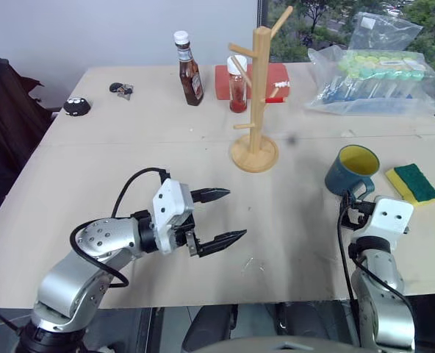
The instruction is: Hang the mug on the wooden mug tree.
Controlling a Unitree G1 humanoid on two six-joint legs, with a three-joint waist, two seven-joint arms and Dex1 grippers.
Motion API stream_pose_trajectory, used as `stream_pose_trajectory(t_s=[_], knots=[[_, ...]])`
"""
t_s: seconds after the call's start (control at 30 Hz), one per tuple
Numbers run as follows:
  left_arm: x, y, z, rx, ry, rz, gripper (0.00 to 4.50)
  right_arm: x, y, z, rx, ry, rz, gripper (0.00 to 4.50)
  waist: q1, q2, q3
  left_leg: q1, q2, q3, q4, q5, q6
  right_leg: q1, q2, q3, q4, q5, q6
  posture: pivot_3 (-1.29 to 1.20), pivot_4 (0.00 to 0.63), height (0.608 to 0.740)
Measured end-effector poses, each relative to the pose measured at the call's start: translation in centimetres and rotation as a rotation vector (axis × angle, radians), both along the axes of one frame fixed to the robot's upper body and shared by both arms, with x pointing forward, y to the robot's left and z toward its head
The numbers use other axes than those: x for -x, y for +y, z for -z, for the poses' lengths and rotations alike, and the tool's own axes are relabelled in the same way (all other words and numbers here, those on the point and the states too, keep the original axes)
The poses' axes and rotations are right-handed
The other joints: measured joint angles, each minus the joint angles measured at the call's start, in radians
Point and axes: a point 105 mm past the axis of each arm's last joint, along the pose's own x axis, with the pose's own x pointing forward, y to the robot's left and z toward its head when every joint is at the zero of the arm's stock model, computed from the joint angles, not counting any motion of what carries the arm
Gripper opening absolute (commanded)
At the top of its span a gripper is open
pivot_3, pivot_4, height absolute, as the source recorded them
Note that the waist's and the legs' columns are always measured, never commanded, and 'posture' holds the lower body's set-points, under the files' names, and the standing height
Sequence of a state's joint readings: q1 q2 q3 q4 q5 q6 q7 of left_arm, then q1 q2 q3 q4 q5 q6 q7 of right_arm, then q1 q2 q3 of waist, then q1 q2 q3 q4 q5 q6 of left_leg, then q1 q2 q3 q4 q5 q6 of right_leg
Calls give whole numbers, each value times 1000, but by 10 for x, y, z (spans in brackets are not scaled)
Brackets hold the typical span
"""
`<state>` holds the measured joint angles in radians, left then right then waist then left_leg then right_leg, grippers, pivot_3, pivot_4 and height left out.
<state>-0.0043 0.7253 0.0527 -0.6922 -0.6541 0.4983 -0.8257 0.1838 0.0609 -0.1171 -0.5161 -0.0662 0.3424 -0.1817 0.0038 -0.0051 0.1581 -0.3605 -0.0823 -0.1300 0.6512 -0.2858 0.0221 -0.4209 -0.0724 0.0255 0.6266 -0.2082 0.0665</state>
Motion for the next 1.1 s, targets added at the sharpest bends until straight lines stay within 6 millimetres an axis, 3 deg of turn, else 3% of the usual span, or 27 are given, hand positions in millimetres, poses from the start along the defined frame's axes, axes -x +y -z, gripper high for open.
stream_pose_trajectory(t_s=[0.2,0.5,0.6,0.8,0.87,1.1], knots=[[-3,3,-4,-8,-12,-26,4500,-8,-7,16,-11,30,18,4465,-17,0,0,0,0,0,0,0,0,0,0,0,0,0,0,0,150,740],[-6,4,-6,-3,-24,-55,4500,-19,-13,15,-1,-4,26,4465,-18,0,0,0,0,0,0,0,0,0,0,1,0,0,0,0,150,740],[-4,2,-8,1,-34,-53,4500,-21,-14,15,0,-14,22,3643,-18,0,0,0,0,1,0,0,0,0,0,1,0,0,0,0,150,740],[-1,0,-8,15,-30,-52,4500,-25,-13,14,-2,-30,3,639,-18,0,0,0,0,1,0,0,0,0,1,1,0,0,0,0,150,740],[-1,-1,-8,32,-25,-48,4500,-26,-13,15,-3,-27,-2,32,-18,0,0,0,0,1,0,0,0,0,1,1,0,0,0,0,150,740],[3,-4,-14,86,-25,-20,4500,-27,-13,14,2,-29,-13,32,-18,0,0,0,0,1,0,0,0,0,1,1,0,0,-1,0,150,740]])
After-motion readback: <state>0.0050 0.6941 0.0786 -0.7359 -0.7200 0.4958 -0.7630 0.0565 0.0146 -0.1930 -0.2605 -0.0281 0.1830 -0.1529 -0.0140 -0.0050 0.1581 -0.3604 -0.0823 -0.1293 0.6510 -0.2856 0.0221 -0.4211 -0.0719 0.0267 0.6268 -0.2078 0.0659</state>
